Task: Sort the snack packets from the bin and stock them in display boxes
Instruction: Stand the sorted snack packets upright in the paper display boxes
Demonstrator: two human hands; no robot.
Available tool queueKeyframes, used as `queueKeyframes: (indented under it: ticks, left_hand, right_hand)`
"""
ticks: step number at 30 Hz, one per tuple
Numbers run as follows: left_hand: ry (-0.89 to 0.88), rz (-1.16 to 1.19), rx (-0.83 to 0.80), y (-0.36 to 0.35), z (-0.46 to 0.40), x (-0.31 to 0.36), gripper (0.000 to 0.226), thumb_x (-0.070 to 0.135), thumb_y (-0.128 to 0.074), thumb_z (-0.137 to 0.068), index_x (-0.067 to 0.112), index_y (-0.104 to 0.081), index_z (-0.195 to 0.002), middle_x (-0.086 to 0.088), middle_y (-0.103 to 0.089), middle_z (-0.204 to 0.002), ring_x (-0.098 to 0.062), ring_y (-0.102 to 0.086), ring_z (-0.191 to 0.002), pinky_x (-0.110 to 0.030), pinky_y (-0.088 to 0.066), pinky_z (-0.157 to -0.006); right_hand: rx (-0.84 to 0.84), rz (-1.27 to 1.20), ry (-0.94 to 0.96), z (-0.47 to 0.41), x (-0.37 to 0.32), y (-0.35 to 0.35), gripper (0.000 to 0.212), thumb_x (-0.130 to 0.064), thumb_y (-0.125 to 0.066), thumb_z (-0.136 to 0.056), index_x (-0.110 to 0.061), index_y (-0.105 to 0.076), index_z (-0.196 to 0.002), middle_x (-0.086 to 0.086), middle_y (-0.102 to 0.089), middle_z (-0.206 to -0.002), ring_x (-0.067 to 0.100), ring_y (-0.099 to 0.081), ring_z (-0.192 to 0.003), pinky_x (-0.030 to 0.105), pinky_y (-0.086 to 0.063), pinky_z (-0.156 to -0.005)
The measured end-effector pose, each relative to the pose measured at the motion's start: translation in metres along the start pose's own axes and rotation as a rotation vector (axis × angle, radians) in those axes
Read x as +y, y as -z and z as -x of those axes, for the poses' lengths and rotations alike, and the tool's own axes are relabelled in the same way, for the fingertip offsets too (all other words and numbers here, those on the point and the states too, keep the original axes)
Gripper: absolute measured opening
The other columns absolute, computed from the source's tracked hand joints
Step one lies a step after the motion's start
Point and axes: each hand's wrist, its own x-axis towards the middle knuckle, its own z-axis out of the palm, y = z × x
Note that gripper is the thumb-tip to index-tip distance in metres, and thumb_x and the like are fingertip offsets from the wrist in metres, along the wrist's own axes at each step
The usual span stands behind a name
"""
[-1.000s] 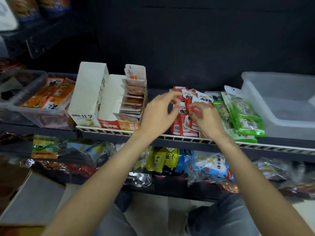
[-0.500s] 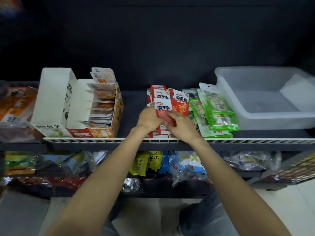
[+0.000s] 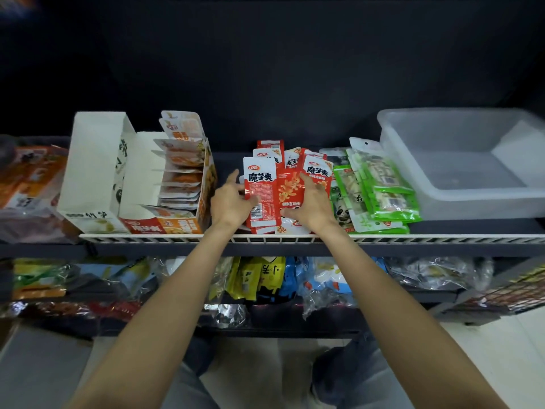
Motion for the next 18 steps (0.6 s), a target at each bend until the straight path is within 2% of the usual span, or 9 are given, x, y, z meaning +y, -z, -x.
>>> queueKeyframes:
  ticks: [5,9,14,18]
  left_hand:
    - [-0.065,-0.008,0.053,0.002,0.010,0.006,0.073,0.021,-0.072,-0.083,0.008,-0.034,-0.144,-0.004,-0.067,-0.118,-0.017,-0.063,-0.107,-0.033,-0.048,-0.093]
    - [-0.076,-0.039,0.037,0.000,0.011,0.004,0.065,0.022,-0.070,-0.084,0.011,-0.039,-0.140,-0.005,-0.066,-0.117,-0.021,-0.065,-0.103,-0.040,-0.054,-0.088]
    - [-0.134,-0.040,0.074,0.002,0.012,0.014,0.064,0.019,-0.071,-0.084,0.009,-0.040,-0.139,-0.006,-0.066,-0.116,-0.020,-0.064,-0.103,-0.037,-0.053,-0.089]
    - [-0.044,0.165,-0.062,0.005,0.009,0.020,0.046,0.015,-0.067,-0.086,0.011,-0.050,-0.129,-0.007,-0.063,-0.119,-0.023,-0.062,-0.108,-0.039,-0.052,-0.089]
  right_hand:
    - [0.104,-0.169,-0.037,0.005,0.004,0.012,0.085,-0.015,-0.078,-0.077,-0.016,-0.027,-0.147,0.010,-0.048,-0.141,0.025,-0.046,-0.129,0.030,-0.037,-0.103]
    - [0.108,-0.208,-0.067,0.009,0.007,0.018,0.078,-0.015,-0.074,-0.081,-0.010,-0.030,-0.145,0.012,-0.052,-0.137,0.022,-0.049,-0.125,0.025,-0.039,-0.097]
    - [0.120,-0.211,-0.057,0.011,0.010,0.020,0.065,-0.019,-0.073,-0.082,-0.005,-0.042,-0.138,0.010,-0.054,-0.135,0.023,-0.050,-0.124,0.026,-0.038,-0.098]
    - [0.204,-0.241,-0.015,0.016,0.013,0.028,0.054,-0.021,-0.071,-0.085,-0.007,-0.049,-0.133,0.008,-0.059,-0.129,0.018,-0.052,-0.121,0.024,-0.039,-0.095]
